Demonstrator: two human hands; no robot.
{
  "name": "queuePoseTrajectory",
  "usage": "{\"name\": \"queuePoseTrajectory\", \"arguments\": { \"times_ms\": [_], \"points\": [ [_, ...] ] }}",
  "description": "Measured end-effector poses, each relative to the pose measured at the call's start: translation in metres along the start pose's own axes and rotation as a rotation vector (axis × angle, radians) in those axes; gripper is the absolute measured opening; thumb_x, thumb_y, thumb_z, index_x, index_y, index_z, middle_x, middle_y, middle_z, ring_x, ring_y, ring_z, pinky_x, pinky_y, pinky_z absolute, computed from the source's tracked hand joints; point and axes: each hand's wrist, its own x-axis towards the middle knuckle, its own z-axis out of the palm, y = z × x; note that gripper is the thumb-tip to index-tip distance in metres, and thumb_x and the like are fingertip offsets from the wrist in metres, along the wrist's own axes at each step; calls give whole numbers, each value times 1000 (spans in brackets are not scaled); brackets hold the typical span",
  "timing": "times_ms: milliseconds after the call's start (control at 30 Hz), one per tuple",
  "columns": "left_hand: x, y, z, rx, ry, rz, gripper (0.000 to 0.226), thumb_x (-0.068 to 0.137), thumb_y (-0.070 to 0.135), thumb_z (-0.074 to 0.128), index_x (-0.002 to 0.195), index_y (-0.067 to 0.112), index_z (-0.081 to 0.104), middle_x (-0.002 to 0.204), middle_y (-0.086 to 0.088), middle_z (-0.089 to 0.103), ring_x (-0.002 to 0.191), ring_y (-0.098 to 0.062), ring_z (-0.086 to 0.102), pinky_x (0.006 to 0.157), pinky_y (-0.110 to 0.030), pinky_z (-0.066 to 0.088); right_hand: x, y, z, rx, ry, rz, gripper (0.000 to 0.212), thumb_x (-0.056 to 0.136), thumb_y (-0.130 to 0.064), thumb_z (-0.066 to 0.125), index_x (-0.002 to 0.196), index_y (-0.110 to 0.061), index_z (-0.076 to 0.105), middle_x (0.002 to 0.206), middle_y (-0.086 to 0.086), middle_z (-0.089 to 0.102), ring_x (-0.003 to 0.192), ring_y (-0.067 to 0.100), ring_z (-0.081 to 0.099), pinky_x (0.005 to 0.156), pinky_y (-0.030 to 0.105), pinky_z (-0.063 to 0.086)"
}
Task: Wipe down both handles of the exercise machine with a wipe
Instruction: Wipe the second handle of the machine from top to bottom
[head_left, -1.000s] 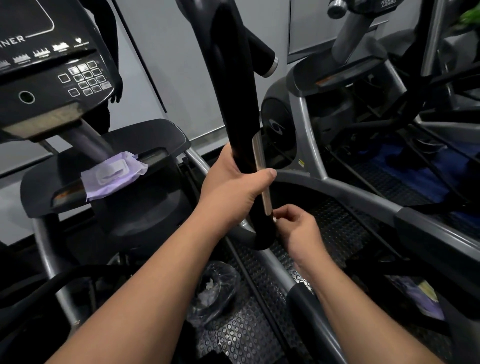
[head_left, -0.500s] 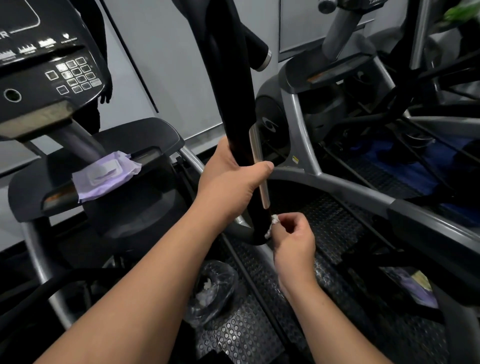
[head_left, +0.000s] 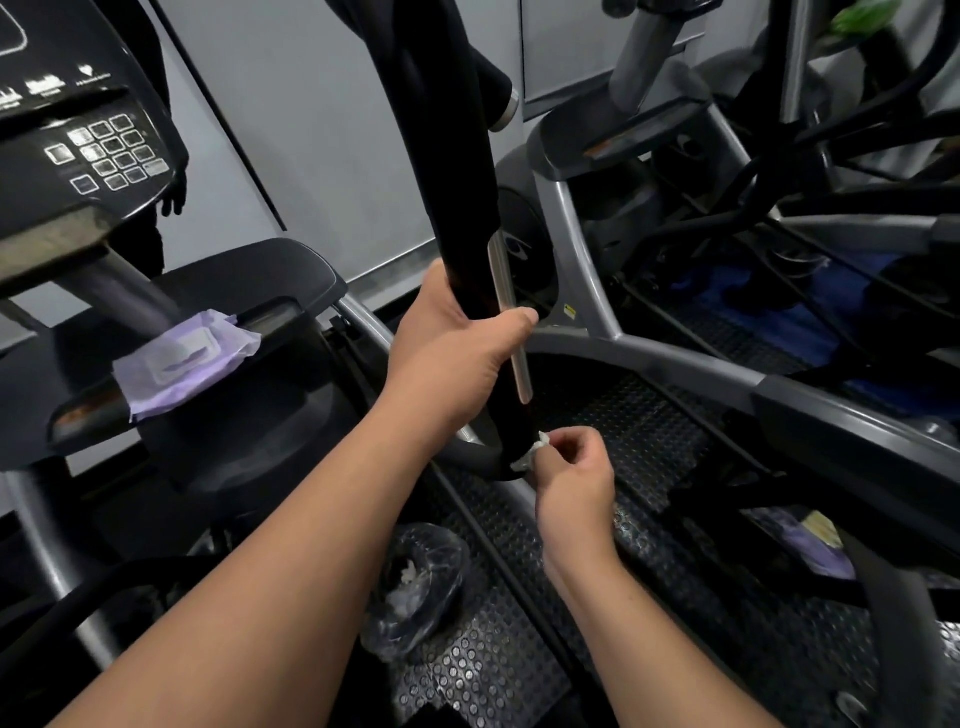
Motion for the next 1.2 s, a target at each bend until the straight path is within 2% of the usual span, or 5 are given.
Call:
{"name": "queuePoseTrajectory", "arguments": {
  "times_ms": [467, 733, 900, 1067, 1200],
  "points": [
    [2, 1, -6, 16, 0, 24, 38, 79, 36, 77, 112, 34, 58, 97, 16, 70, 96, -4, 66, 95, -42, 54, 15, -18, 4, 17, -35, -39, 11, 88, -8, 69, 84, -16, 64, 77, 0, 66, 71, 12, 59, 71, 35, 50],
    [4, -1, -6, -29, 2, 18, 37, 78, 36, 78, 109, 38, 58, 86, 21, 67, 91, -5, 67, 93, -42, 55, 41, -30, 6, 79, -222, 88, 16, 93, 0, 62, 83, -11, 66, 71, 2, 64, 59, 7, 56, 52, 19, 47],
    [7, -3, -7, -66, -22, 15, 43, 79, 33, 79, 116, 39, 58, 93, 22, 70, 94, -1, 68, 92, -34, 55, 61, -32, 4, -7, -435, 199, 16, 89, 0, 61, 83, -11, 71, 89, 24, 69, 80, 31, 62, 76, 40, 49],
    [9, -10, -7, -101, -22, 56, 35, 83, 31, 80, 112, 33, 61, 94, 18, 72, 90, 2, 68, 86, -25, 53, 81, -41, 3, 0, -576, 290, 18, 89, 4, 52, 86, -7, 66, 83, 18, 66, 68, 26, 61, 64, 32, 49],
    [-2, -29, -11, -266, -2, 17, 24, 98, 50, 52, 89, 30, 64, 72, 12, 61, 62, -5, 57, 59, -19, 47, 84, -39, 7, -44, -626, 323, 15, 82, 0, 58, 84, -8, 69, 99, 31, 61, 91, 39, 57, 85, 45, 43]
  ]
}}
